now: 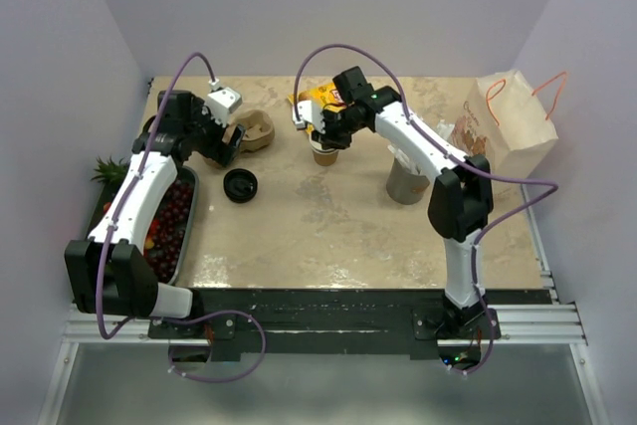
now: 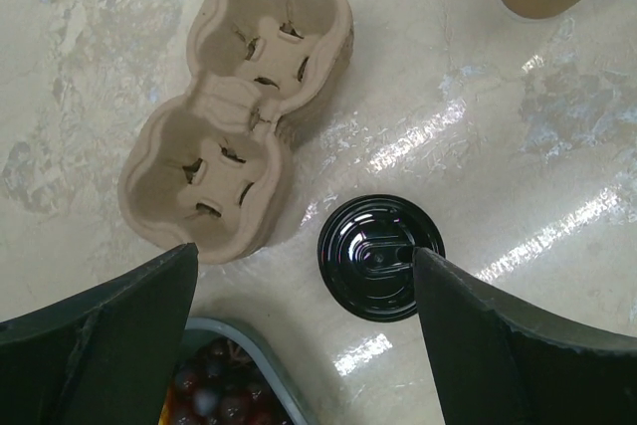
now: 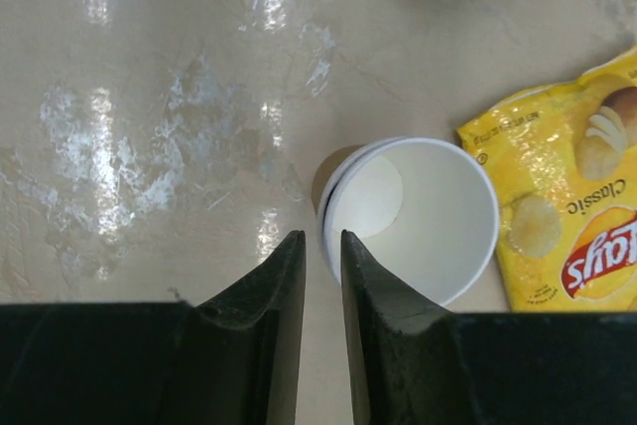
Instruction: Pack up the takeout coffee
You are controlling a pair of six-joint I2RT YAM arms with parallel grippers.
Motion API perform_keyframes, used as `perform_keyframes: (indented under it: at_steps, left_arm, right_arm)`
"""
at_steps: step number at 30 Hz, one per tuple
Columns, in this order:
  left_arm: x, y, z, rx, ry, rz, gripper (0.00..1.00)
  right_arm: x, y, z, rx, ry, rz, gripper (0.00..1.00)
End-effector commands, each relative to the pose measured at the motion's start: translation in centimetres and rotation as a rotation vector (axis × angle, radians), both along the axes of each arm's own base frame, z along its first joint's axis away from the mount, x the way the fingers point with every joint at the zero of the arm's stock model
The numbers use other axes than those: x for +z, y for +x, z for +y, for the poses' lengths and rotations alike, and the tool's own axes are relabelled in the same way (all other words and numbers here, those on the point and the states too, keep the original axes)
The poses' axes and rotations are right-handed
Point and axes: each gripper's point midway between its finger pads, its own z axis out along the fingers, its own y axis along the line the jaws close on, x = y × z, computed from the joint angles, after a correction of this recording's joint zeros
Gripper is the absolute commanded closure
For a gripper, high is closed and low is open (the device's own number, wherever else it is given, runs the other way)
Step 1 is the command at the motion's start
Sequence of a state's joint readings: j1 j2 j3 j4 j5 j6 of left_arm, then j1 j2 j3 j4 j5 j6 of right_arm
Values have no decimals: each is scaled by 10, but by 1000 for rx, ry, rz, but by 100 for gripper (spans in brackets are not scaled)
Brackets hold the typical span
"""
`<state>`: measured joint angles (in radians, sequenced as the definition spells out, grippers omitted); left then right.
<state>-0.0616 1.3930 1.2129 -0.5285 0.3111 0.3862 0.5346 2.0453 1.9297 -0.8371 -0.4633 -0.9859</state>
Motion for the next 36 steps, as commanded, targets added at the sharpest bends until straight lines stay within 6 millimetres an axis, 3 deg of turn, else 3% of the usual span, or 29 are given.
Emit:
perform_keyframes:
  at_steps: [1, 16, 36]
  left_arm:
    - [15, 9, -2, -3, -4, -64, 7]
    - [11, 11, 0, 1, -1, -62, 6]
    - [8, 10, -2, -7, -9, -50, 5]
  right_arm:
    - [7, -3, -3, 120, -53, -54, 75]
    - [-20, 3, -6, 144, -132, -2, 75]
    - [-31, 16, -9, 110, -168, -16, 78]
